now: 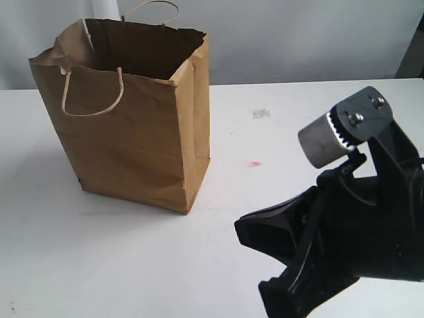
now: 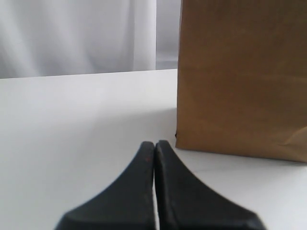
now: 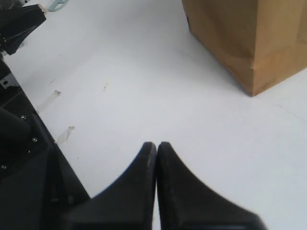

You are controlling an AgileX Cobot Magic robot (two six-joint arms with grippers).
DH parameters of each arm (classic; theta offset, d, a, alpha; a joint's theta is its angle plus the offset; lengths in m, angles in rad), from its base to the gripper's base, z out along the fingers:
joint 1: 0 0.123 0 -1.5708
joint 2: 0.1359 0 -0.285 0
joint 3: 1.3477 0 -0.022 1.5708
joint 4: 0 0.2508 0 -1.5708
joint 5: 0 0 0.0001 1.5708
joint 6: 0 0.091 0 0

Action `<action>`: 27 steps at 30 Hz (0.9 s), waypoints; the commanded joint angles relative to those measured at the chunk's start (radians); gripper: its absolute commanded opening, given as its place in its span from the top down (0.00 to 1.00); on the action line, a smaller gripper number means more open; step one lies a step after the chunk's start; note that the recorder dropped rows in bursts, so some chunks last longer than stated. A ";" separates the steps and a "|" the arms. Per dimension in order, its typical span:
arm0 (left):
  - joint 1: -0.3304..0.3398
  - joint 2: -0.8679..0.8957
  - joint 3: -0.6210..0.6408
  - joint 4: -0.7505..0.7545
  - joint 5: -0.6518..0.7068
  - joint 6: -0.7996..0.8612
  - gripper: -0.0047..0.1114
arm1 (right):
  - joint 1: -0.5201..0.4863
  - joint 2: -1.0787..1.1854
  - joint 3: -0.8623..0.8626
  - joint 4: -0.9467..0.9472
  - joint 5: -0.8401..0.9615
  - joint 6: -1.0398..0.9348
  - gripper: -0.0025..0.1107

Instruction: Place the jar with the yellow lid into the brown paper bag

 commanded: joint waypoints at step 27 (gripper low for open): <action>-0.005 0.003 -0.002 -0.004 -0.009 -0.004 0.95 | -0.291 -0.546 0.480 -0.229 -0.541 -0.066 0.98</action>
